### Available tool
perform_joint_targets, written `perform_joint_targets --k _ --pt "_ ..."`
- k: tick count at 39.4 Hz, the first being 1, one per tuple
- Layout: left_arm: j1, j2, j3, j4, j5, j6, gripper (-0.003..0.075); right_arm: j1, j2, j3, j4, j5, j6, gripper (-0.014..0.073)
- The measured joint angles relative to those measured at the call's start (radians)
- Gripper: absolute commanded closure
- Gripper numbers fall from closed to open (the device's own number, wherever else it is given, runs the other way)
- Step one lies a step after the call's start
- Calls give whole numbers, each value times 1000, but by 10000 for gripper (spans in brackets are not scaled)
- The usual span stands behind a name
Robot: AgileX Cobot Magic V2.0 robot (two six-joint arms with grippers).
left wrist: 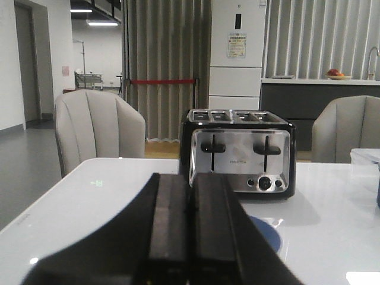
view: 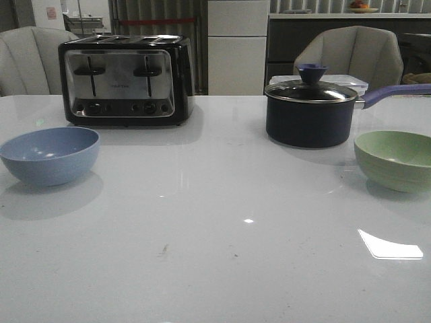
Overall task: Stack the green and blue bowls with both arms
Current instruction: 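Move the right gripper down toward the pale green bowl's rim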
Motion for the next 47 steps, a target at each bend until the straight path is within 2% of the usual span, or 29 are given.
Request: perform_joint_targets --k 8,18,29,37,39,41,44,47 --pt "0 0 -230 0 99 0 627 0 0 -219 0 173 0 537" --pt "0 182 -497 2 396 0 627 0 197 -489 0 430 0 537" --pt "0 350 -518 2 568 0 627 0 435 -563 0 647 0 537" --pt "0 387 -495 3 580 0 625 0 555 -548 0 701 0 536" --pt "0 388 -494 15 584 0 587 0 571 -546 0 704 0 515" --pt "0 388 -494 40 593 0 500 0 584 -544 0 704 0 449" --pt "0 388 -494 63 616 0 347 0 599 -544 0 706 0 303" --pt "0 388 -494 79 632 0 235 0 622 -544 0 706 0 172"
